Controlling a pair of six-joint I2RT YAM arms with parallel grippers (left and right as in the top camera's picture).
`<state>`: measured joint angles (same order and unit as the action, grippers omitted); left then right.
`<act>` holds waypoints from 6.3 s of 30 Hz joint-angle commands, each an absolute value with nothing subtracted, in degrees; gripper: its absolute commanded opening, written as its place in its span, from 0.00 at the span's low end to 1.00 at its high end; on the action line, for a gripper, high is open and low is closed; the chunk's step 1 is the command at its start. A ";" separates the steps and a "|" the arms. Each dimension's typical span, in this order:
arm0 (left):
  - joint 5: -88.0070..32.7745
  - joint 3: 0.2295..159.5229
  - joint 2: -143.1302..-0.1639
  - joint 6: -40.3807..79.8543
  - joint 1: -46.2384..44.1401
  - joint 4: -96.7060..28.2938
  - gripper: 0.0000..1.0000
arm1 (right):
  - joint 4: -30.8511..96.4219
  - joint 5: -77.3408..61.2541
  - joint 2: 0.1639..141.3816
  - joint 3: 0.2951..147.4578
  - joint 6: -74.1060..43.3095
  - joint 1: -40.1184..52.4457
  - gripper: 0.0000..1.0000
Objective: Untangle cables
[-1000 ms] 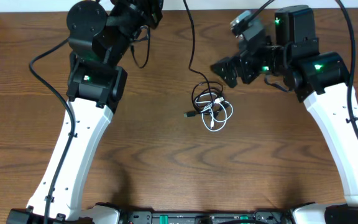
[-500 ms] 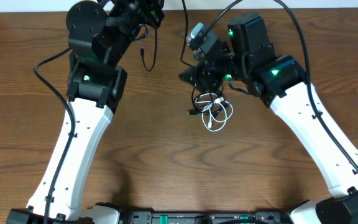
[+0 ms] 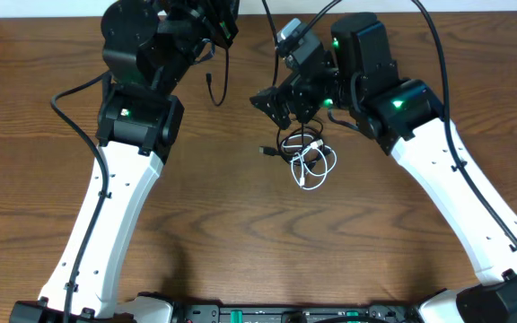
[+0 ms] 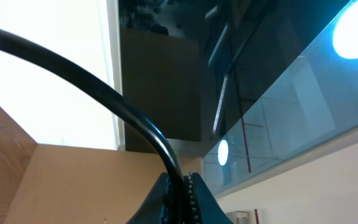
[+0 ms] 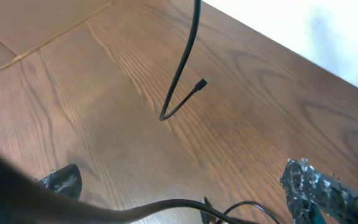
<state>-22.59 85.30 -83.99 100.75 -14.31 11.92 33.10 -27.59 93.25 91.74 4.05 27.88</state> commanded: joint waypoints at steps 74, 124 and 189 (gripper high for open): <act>-56.10 86.63 -82.17 29.54 -0.64 -26.96 0.91 | -12.12 -26.26 77.49 91.83 -72.60 13.69 0.01; -22.46 86.48 -75.02 21.45 13.15 -57.95 0.90 | 19.05 -38.33 105.73 91.83 -38.98 39.31 0.73; -12.91 85.84 -108.42 6.46 2.48 -56.71 0.07 | 55.16 -46.65 105.65 91.81 -20.49 9.43 0.99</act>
